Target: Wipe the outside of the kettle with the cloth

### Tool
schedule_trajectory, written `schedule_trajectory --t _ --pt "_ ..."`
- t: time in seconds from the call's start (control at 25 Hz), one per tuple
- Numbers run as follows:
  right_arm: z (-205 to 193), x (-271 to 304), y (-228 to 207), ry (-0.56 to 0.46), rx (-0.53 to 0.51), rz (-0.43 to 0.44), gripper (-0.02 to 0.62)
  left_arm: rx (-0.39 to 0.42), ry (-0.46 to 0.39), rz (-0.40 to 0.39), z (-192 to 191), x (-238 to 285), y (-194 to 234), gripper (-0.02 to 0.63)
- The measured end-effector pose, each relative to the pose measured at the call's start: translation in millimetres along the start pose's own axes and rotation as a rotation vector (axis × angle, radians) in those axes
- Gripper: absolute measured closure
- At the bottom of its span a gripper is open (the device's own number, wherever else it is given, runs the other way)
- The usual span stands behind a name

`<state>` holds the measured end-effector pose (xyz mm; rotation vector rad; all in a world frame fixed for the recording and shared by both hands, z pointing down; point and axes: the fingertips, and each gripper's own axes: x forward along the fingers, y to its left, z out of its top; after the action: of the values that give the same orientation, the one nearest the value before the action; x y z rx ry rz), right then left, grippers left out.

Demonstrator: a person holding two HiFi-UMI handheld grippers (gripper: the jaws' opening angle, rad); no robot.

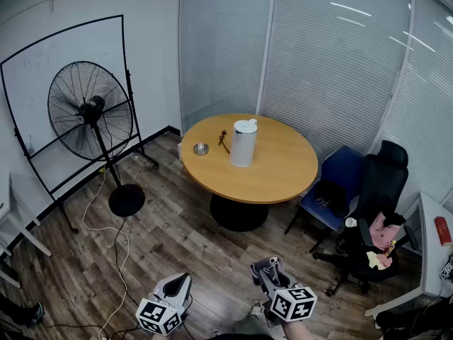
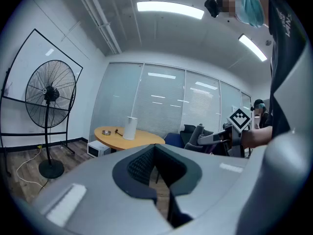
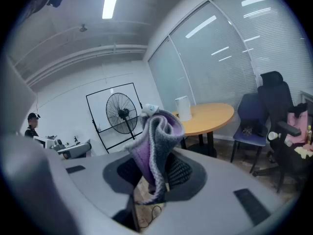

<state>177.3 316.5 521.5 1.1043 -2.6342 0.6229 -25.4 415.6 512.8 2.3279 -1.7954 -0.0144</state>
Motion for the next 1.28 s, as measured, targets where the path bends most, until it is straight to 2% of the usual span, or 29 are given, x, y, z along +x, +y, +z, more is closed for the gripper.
schedule_trajectory --t 0.24,0.52,0.88,0.92,1.0,1.28 --pt "2.5 8.3 0.2 0.013 -0.004 0.008 0.48 -0.016 0.01 0.007 -6.5 2.4 7.0 0.595" --pt "13.1 43.3 -10.5 0.023 0.07 0.057 0.479 -0.019 0.026 0.04 -9.6 27.0 25.9 0.594" --pt "52.6 104.5 -69.6 0.034 0.127 0.069 0.479 -0.017 0.017 0.016 18.0 120.2 48.1 0.587" --pt "58.1 112.3 -77.6 0.036 0.131 0.07 0.479 -0.015 0.014 0.015 22.2 133.0 49.9 0.562" --pt "69.8 128.0 -91.2 0.037 0.135 0.074 0.479 -0.013 0.009 0.011 29.2 156.6 53.0 0.455" --pt "100.9 174.7 -126.6 0.059 0.125 0.097 0.479 -0.017 0.012 0.019 34.9 214.7 63.2 0.451"
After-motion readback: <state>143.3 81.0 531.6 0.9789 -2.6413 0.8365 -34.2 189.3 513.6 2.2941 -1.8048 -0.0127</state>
